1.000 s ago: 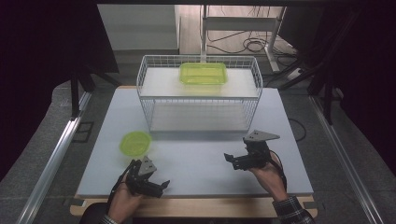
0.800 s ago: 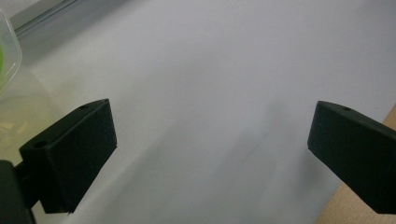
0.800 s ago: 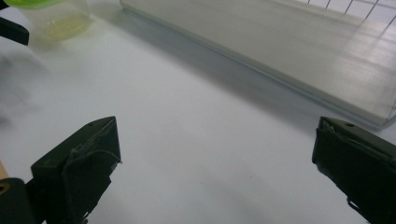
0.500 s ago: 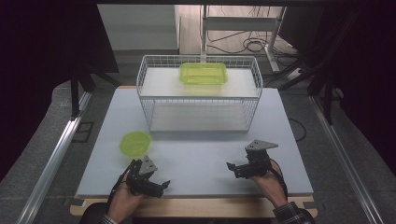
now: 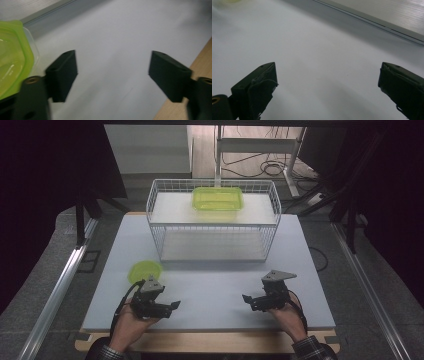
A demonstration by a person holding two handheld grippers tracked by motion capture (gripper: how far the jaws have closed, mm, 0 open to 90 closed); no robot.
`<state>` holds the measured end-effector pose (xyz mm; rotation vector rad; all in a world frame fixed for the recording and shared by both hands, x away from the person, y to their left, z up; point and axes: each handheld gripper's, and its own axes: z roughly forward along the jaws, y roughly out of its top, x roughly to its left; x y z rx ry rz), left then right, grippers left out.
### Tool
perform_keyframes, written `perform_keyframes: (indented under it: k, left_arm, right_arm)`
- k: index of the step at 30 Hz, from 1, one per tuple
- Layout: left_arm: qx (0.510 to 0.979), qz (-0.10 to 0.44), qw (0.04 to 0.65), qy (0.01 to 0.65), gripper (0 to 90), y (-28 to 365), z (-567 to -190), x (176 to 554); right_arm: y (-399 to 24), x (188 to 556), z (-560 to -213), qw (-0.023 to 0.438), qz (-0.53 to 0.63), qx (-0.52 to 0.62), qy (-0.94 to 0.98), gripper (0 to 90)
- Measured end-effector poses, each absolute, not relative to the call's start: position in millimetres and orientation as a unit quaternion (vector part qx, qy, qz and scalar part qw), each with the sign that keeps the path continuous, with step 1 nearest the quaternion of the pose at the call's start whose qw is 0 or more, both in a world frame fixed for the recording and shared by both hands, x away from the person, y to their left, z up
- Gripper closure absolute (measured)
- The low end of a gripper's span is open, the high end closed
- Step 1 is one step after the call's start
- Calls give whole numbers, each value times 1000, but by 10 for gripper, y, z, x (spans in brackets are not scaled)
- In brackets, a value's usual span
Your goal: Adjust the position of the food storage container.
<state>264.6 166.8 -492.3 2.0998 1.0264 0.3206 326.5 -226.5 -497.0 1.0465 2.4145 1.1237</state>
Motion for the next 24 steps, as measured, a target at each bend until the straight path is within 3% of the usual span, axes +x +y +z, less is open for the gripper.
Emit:
perform_keyframes:
  k: [13,24]
  left_arm:
    - [821,143,368,412,888,1957,-4709,2997]
    - [804,178,356,443,900,2250,-4670,3254]
  right_arm:
    - [-2268,3269,-4983,145,381,356,841,45]
    - [-2274,3265,-4979,150,382,355,840,48]
